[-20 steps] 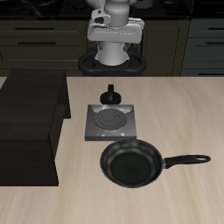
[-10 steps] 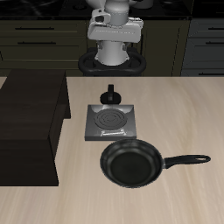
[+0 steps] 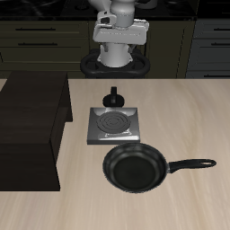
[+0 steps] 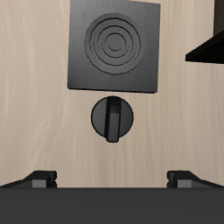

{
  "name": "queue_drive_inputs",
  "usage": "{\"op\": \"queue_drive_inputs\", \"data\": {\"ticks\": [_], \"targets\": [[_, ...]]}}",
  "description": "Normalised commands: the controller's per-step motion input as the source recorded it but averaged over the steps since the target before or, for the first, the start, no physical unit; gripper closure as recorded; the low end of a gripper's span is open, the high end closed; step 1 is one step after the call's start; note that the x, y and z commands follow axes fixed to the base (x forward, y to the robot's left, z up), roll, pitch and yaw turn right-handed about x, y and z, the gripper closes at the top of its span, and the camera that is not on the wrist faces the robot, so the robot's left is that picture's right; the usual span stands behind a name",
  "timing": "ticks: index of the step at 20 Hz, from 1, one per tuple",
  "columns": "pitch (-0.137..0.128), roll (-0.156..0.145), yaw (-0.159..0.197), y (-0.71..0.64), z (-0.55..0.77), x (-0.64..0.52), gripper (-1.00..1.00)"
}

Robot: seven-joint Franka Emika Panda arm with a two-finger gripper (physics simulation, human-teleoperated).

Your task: Turn on the flat stove

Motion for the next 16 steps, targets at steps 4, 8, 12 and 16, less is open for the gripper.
{"op": "queue_drive_inputs", "data": {"ticks": [4, 8, 12, 16], "targets": [[-0.043, 0.015, 0.008, 0.11, -0.12, -0.07, -1.0], [-0.02, 0.0, 0.011, 0.07, -0.18, 0.04, -1.0], [0.017, 0.007, 0.007, -0.01, -0.16, 0.09, -1.0], [-0.004, -0.01, 0.001, -0.03, -0.19, 0.1, -1.0]]}}
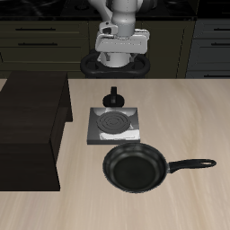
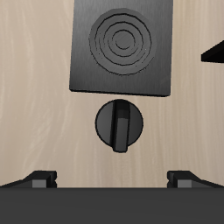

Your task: Turn on the flat stove

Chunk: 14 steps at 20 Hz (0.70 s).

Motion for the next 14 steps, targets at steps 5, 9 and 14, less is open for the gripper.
{"op": "queue_drive_inputs", "data": {"ticks": [5, 9, 14], "targets": [[0.036, -0.008, 0.006, -0.02, -0.26, 0.21, -1.0], [0.039, 0.004, -0.01, -0.01, -0.27, 0.19, -1.0], [0.029, -0.004, -0.021, -0.02, -0.16, 0.06, -1.0]]}}
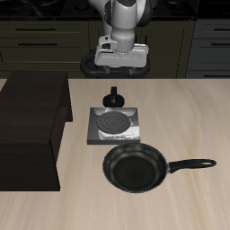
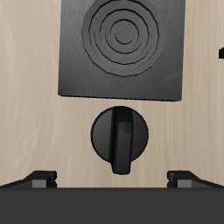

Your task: Turn on the flat stove

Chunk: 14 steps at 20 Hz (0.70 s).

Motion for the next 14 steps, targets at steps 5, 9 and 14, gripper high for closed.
{"op": "queue_drive_inputs", "data": {"ticks": [5, 9, 14], "targets": [[0.014, 0.015, 0.009, 0.01, -0.25, -0.05, -1.0], [0.0, 0.014, -0.024, -0.06, -0.14, -0.06, -1.0], [-0.004, 0.038, -0.019, -0.08, -0.14, -0.16, -1.0]]}}
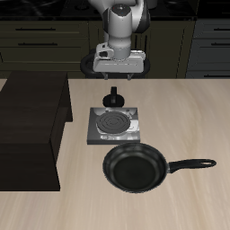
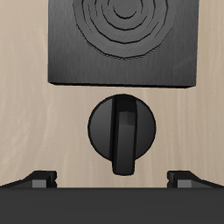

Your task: Turn on the flat stove

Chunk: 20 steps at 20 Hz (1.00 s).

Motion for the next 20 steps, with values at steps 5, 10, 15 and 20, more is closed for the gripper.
{"op": "queue_drive_inputs", "data": {"ticks": [5, 10, 15, 20], "targets": [[0.007, 0.007, -0.039, -0.08, -0.11, -0.1, -1.0], [0.003, 0.026, 0.014, -0.01, -0.13, -0.06, -1.0], [-0.013, 0.005, 0.008, 0.02, -0.06, 0.0, -1.0], [0.0, 0.008, -0.006, 0.01, -0.09, -0.05, -1.0]]}}
